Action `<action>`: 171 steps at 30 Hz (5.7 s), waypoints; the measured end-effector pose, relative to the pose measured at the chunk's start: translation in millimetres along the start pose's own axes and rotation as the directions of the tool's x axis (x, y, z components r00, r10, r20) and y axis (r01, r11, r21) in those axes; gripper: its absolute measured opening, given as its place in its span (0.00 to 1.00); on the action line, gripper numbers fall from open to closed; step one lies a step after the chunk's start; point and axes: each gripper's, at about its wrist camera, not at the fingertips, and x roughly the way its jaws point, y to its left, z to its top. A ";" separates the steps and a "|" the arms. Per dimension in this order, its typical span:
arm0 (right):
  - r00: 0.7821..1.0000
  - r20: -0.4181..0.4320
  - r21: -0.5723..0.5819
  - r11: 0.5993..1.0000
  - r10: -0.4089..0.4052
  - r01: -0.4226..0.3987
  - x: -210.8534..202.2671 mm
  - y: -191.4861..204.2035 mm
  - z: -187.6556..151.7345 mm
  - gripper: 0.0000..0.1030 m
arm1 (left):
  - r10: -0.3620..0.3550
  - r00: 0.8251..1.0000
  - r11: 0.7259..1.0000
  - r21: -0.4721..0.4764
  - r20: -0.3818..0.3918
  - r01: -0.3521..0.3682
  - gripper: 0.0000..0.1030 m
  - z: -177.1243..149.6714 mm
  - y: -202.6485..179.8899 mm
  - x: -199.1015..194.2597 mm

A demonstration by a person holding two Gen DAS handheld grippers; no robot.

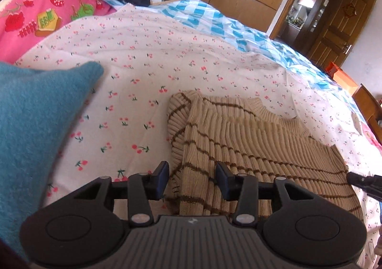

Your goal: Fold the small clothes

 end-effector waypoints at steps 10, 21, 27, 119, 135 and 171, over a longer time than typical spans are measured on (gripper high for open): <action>1.000 -0.017 0.002 1.000 -0.007 0.007 4.3 -0.8 7.7 0.08 | -0.009 1.000 0.999 -0.034 0.014 0.010 0.46 1.3 -0.7 8.9; 0.998 0.023 -0.074 0.996 -0.051 0.052 17.4 6.4 16.8 0.27 | 0.016 0.999 0.999 -0.030 0.047 -0.015 0.45 8.7 -1.4 16.2; 0.993 0.100 -0.076 0.994 -0.065 0.073 7.8 5.7 18.2 0.37 | -0.015 0.998 0.998 -0.059 0.067 0.019 0.46 10.7 3.4 8.7; 0.943 -0.326 -0.358 0.914 0.067 -0.189 168.4 293.7 -14.6 0.09 | 0.023 0.998 0.972 -0.236 0.065 -0.007 0.60 -27.7 24.4 -21.2; 0.928 -0.333 -0.620 0.780 -0.166 -0.083 189.0 325.2 -38.8 0.33 | -0.023 0.999 0.968 -0.249 0.045 0.033 0.60 -28.2 26.3 -17.5; 0.936 -0.231 -0.216 0.923 0.267 -0.317 62.9 196.7 47.0 0.13 | 0.018 0.989 1.000 -0.019 0.146 -0.015 0.26 -35.0 -75.8 -60.6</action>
